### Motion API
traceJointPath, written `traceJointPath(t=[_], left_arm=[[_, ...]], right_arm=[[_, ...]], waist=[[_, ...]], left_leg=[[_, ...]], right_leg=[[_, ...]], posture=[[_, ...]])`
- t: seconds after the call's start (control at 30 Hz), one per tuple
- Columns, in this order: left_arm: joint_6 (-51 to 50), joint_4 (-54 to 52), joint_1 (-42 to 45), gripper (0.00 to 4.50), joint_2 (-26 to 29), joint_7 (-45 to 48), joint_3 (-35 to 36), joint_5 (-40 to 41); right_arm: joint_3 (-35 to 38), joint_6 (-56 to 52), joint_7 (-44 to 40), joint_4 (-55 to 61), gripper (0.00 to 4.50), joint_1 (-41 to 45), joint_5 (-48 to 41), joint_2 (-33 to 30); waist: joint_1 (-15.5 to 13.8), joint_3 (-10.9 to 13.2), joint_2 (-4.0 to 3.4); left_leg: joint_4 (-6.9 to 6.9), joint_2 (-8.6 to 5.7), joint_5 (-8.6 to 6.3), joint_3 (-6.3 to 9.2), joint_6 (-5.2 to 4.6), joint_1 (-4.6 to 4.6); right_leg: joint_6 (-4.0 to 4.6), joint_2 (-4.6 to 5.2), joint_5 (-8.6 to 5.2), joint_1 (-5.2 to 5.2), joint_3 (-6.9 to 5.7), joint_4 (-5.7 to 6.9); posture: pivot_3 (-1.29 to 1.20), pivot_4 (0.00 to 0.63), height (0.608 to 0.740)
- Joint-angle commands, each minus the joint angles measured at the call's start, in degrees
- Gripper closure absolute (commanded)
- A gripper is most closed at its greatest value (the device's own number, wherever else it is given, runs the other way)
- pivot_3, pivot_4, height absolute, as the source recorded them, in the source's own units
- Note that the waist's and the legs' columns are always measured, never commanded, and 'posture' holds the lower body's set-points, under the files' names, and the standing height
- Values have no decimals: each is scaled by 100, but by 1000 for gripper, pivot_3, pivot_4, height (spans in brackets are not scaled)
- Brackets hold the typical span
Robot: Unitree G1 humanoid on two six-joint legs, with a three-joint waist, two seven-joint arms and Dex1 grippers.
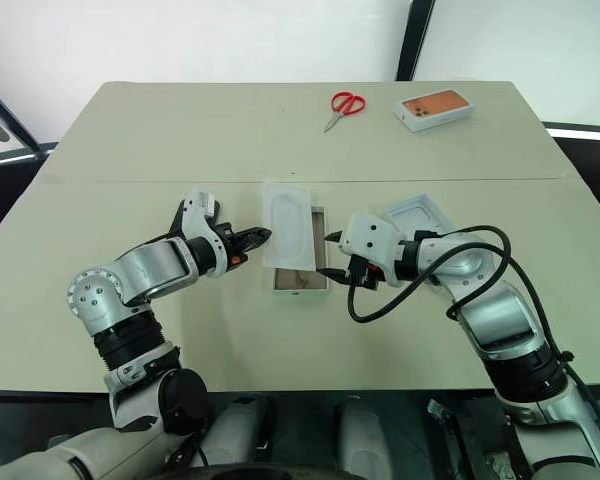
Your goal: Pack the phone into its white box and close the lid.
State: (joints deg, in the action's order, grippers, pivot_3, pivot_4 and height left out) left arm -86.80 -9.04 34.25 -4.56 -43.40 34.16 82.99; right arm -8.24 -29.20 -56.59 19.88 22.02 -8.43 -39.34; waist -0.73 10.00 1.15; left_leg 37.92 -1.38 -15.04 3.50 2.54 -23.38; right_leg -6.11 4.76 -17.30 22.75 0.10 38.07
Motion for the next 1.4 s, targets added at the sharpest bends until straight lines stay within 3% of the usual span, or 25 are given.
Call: traceJointPath(t=[0.03,0.37,0.87,0.9,0.93,1.13,1.23,1.33,1.4], left_arm=[[509,-34,-184,4500,194,-454,-547,814],[2026,-168,-690,4500,1244,-1095,-2225,2313],[3143,-235,-763,4500,2265,-702,-3311,2746],[3187,-248,-771,3872,2297,-676,-3351,2750],[3229,-259,-779,3624,2327,-649,-3383,2756],[3401,-407,-860,622,2613,-368,-3361,2862],[3420,-455,-897,622,2980,15,-3139,2870],[3422,-543,-872,622,3480,871,-2781,2309],[3543,-724,-951,583,3866,1775,-2603,1413]], right_arm=[[304,182,42,-74,1650,-73,-138,-126],[527,339,71,-334,1650,-374,-280,-288],[464,413,82,-326,1650,-428,-312,-255],[462,413,81,-323,1607,-429,-312,-253],[456,408,81,-316,1607,-427,-313,-250],[444,375,70,-219,1607,-399,-347,-238],[435,295,100,-107,1607,-279,-423,-186],[356,82,211,28,1607,-46,-517,-29],[180,-201,326,84,2193,172,-513,125]], waist=[[0,0,0],[9,-1,-2],[5,-1,-3],[4,-1,-3],[4,-1,-3],[9,-1,-4],[15,-1,-4],[59,0,-7],[74,1,-8]], left_leg=[[0,0,0,0,0,0],[-1,2,0,0,0,1],[-1,1,1,0,0,1],[-1,1,1,0,0,1],[-1,0,1,0,-1,1],[-1,1,1,0,-1,1],[-1,4,1,0,-1,2],[-3,3,1,-2,-1,3],[-6,-2,1,-3,-1,4]], right_leg=[[0,1,0,0,0,0],[1,-3,0,1,4,1],[1,-4,-1,-1,3,0],[1,-4,-1,-1,3,0],[1,-4,-1,-1,3,0],[1,-4,-1,-1,3,-1],[2,-7,-1,-1,3,0],[2,-11,-1,1,4,1],[4,-17,-2,1,3,1]], posture=[[0,150,740],[0,150,740],[0,150,740],[0,150,740],[0,150,740],[0,150,740],[0,150,740],[0,150,740],[0,150,740]])
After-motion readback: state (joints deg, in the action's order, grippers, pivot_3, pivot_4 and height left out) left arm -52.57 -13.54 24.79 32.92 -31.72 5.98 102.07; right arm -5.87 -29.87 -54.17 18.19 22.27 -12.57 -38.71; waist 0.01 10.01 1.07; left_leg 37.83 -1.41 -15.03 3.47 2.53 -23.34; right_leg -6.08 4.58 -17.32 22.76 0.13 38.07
